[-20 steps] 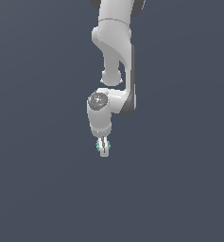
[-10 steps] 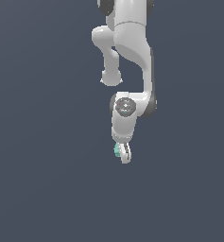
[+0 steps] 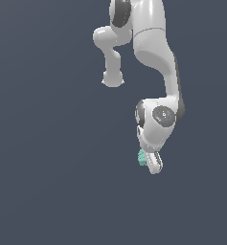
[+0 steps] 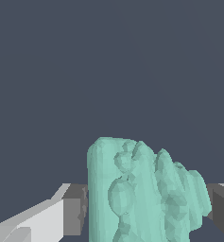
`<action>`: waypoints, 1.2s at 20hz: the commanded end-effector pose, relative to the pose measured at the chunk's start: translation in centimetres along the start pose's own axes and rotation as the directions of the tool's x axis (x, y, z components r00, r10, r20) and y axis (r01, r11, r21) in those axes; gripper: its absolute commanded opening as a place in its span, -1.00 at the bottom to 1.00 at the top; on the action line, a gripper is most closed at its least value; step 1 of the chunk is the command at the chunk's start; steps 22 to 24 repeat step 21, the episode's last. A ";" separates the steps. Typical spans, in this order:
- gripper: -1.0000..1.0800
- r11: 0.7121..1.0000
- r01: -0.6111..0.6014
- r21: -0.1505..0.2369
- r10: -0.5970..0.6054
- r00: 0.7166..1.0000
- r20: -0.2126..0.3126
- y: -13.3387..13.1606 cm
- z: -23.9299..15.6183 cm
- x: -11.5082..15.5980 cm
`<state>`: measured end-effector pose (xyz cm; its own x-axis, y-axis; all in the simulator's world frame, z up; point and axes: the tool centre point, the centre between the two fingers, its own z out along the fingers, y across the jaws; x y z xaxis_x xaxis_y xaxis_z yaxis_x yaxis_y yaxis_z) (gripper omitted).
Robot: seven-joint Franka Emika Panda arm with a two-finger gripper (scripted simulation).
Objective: Pick up the object and move it to a goal position.
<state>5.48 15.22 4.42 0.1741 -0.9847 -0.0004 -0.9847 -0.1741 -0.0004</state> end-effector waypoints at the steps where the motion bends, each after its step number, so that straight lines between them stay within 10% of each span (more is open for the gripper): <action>1: -1.00 1.000 -0.002 0.000 0.002 1.000 0.000 -1.1 0.0 -2.0; 24: -1.00 1.000 -0.002 0.000 0.002 1.000 0.000 -4.8 0.0 -8.1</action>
